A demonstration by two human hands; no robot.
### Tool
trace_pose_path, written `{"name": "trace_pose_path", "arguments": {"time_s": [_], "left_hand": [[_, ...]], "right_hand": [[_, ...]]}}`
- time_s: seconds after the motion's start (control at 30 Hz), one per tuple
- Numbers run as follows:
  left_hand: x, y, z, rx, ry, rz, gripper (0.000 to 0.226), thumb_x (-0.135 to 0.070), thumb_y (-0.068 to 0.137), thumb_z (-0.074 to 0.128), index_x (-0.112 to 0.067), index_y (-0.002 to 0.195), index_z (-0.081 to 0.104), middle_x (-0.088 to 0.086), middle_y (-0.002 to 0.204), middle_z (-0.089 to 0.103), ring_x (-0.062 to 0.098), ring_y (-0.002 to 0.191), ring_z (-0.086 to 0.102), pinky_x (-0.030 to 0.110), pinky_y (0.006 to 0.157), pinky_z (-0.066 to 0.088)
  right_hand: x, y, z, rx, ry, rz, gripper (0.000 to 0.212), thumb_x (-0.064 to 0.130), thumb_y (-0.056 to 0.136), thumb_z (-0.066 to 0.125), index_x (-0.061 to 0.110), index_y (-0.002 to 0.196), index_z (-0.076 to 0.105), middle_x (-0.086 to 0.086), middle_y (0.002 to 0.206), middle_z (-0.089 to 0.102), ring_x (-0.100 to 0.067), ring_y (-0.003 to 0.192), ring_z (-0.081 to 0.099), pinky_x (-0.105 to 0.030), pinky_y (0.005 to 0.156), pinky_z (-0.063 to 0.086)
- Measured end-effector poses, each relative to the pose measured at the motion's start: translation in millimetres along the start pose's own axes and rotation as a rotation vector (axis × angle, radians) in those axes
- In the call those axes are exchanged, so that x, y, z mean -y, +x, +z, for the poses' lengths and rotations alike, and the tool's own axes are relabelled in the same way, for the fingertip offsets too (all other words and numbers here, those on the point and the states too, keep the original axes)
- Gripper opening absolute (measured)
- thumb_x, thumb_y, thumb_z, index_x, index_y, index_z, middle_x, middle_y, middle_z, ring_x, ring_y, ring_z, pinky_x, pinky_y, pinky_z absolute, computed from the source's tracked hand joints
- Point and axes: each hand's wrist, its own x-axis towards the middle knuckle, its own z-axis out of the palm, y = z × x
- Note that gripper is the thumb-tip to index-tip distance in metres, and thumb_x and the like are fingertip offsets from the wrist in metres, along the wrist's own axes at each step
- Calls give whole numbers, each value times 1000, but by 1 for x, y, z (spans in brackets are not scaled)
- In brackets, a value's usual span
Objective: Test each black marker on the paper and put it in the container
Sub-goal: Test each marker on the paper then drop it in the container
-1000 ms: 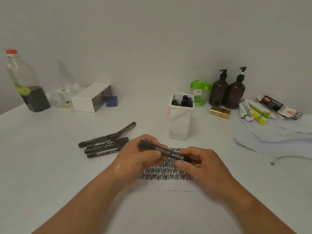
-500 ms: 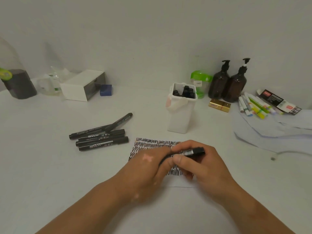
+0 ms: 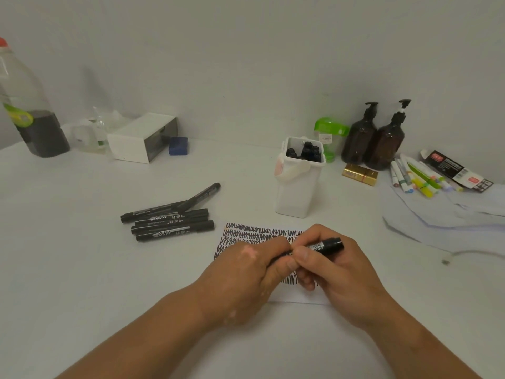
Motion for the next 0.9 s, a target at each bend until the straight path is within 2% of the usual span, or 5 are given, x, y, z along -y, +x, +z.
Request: {"name": "trace_pose_path", "arguments": {"time_s": [0.23, 0.37, 0.53, 0.8, 0.9], "left_hand": [[-1, -1, 1, -29, -23, 39, 17, -47, 102, 44, -37, 108, 56, -40, 78, 61, -14, 65, 55, 4, 62, 34], [9, -1, 11, -132, 92, -64, 44, -70, 88, 44, -35, 115, 51, -12, 57, 47, 3, 54, 45, 18, 55, 31], [27, -2, 10, -68, 183, -137, 58, -72, 77, 63, -39, 125, 59, -19, 97, 49, -4, 88, 47, 12, 79, 38], [32, -2, 22, 54, 382, -224, 75, -88, 70, 41, -50, 134, 49, -13, 100, 44, 11, 100, 46, 32, 96, 42], [34, -2, 23, 40, 385, -239, 76, -89, 68, 38, -51, 133, 48, -15, 98, 42, 10, 98, 45, 31, 96, 41]], "right_hand": [[1, -1, -3, 8, -21, -62, 22, 28, 82, 74, 8, 88, 70, -12, 66, 60, -27, 58, 48, -33, 55, 43], [1, 2, -6, -179, -81, -99, 15, 29, 73, 74, 15, 73, 68, -3, 54, 53, -17, 49, 45, -28, 48, 39], [22, 13, -40, -527, 166, -92, 17, 12, 74, 70, 18, 61, 61, 3, 43, 36, -12, 38, 29, -23, 41, 23], [22, 0, -55, -207, 18, 258, 22, 22, 71, 78, 8, 88, 79, -19, 68, 67, -24, 53, 63, -27, 42, 47], [3, -13, -54, -209, -71, 294, 27, 24, 64, 80, 9, 85, 75, -18, 63, 60, -27, 53, 54, -31, 45, 42]]}}
